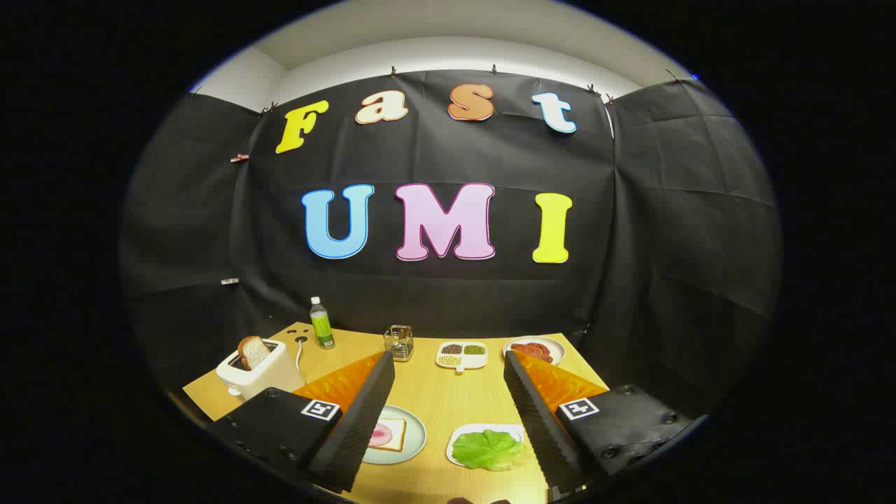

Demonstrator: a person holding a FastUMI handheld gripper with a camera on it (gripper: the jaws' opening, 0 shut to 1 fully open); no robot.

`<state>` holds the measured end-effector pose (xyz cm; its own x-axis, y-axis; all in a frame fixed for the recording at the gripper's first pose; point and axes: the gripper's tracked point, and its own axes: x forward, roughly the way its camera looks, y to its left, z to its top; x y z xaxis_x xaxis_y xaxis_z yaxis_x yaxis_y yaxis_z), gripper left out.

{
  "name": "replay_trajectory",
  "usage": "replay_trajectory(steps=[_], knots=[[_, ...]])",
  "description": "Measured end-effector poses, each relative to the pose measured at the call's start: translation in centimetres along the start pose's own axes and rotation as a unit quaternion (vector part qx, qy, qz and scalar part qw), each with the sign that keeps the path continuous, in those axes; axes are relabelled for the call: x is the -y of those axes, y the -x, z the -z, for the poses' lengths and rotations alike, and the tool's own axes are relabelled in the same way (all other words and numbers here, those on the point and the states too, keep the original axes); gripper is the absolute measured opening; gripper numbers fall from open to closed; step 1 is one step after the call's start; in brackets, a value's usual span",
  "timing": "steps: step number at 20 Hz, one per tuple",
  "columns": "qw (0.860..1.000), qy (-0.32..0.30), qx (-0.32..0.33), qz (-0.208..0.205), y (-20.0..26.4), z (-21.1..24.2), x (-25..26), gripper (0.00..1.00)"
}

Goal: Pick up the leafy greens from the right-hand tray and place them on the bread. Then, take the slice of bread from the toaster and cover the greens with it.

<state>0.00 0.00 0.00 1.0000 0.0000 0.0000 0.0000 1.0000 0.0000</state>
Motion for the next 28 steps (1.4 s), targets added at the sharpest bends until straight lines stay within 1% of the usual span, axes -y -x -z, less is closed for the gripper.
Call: replay_trajectory(steps=[9, 22, 28], knots=[[1.000, -0.004, -0.016, 0.007, -0.5, 0.7, 1.7, 0.98], [0.999, -0.007, -0.047, -0.019, -1.6, 2.4, 1.8, 0.98], [0.999, -0.003, -0.052, -0.015, -2.7, 3.0, 3.2, 0.97]])
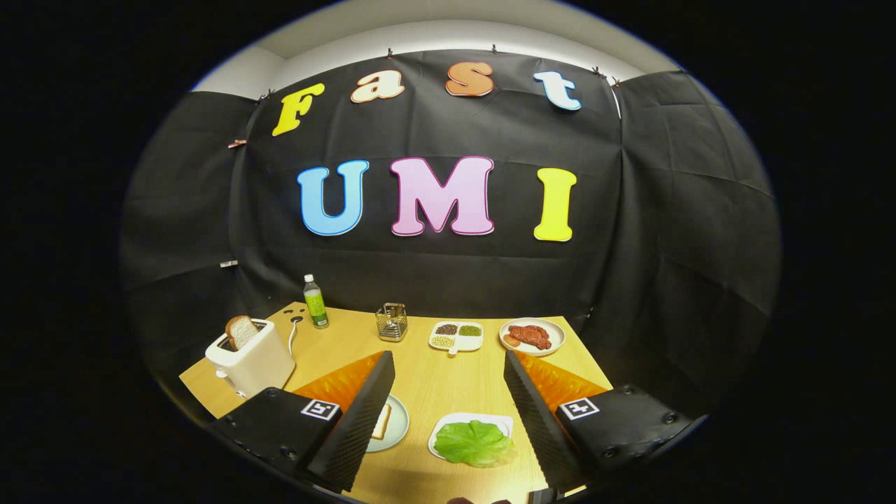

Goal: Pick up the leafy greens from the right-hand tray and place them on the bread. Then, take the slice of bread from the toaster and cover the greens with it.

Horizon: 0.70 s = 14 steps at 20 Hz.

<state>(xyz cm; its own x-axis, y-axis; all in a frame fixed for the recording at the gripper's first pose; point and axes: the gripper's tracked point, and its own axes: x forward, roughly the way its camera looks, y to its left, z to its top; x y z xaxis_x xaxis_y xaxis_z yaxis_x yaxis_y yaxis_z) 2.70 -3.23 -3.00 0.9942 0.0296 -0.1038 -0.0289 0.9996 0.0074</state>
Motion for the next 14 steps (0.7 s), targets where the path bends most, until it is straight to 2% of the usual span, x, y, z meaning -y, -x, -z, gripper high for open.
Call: replay_trajectory(steps=[9, 14], knots=[[0.997, -0.002, -0.077, -0.012, -2.7, 5.0, 1.5, 0.98], [0.991, 0.014, -0.129, -0.043, -4.1, 9.2, 2.1, 0.98]])
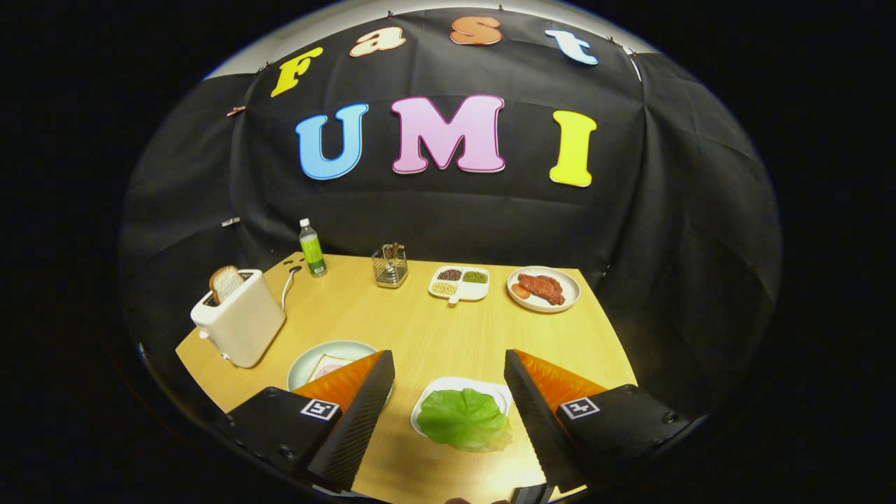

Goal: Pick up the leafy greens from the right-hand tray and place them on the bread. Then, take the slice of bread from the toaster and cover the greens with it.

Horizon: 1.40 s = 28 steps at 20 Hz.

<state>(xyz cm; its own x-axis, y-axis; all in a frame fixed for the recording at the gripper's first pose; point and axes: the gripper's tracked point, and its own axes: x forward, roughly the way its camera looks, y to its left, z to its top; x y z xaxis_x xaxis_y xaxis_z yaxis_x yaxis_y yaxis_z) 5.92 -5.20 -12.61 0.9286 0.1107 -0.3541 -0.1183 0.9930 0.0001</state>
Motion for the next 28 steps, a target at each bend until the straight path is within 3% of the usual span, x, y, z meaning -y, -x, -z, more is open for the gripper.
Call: replay_trajectory(steps=[3, 9, 17, 22, 28], knots=[[0.999, -0.006, -0.047, -0.020, -1.8, 3.6, 0.4, 0.98], [0.993, 0.007, -0.117, -0.022, -5.2, 10.5, 1.6, 0.99], [0.982, 0.021, -0.187, -0.025, -8.9, 16.4, 3.3, 0.99], [0.978, 0.056, -0.198, -0.033, -9.9, 17.6, 3.0, 0.95], [0.975, 0.045, -0.214, -0.039, -9.9, 17.9, 2.5, 0.86]])
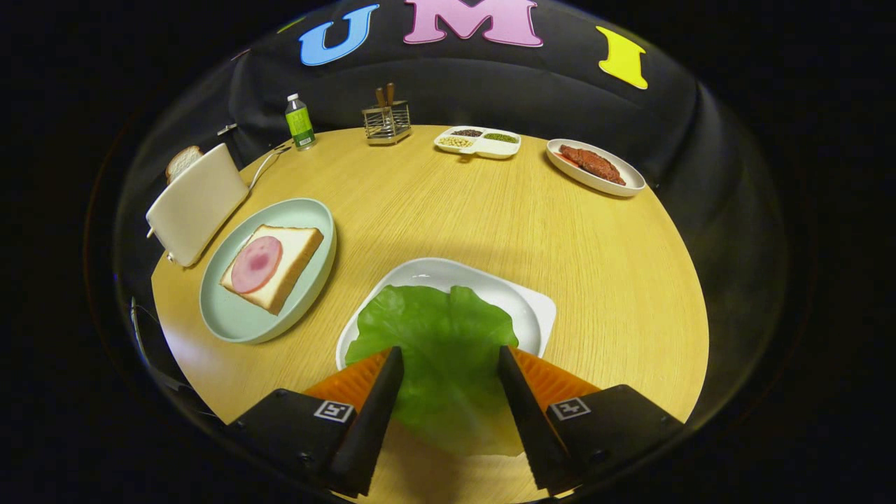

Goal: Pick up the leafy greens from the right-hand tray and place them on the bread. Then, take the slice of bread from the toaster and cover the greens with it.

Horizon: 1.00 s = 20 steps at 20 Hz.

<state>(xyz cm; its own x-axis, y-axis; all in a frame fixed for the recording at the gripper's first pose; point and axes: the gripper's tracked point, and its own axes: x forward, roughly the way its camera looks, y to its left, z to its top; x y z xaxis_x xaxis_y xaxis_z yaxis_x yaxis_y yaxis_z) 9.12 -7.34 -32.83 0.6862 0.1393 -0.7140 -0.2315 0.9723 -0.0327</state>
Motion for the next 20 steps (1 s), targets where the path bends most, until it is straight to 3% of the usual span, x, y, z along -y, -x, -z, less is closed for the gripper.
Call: replay_trajectory(steps=[3, 4, 5, 6, 8, 13, 20], knots=[[1.000, 0.001, -0.012, -0.001, 0.0, 0.0, -0.3, 0.83], [1.000, -0.001, -0.014, 0.005, 0.0, -0.1, -0.4, 0.55], [1.000, 0.000, -0.015, 0.002, -0.2, 0.0, -0.9, 0.54], [1.000, 0.000, -0.016, 0.003, 0.0, 0.0, -0.9, 0.40], [1.000, 0.009, -0.019, 0.004, -0.1, 0.0, -1.3, 0.23], [0.999, 0.001, -0.033, 0.004, -0.1, 0.0, -1.6, 0.08], [0.998, -0.027, -0.047, 0.013, 0.3, -0.2, -1.6, 0.08]])
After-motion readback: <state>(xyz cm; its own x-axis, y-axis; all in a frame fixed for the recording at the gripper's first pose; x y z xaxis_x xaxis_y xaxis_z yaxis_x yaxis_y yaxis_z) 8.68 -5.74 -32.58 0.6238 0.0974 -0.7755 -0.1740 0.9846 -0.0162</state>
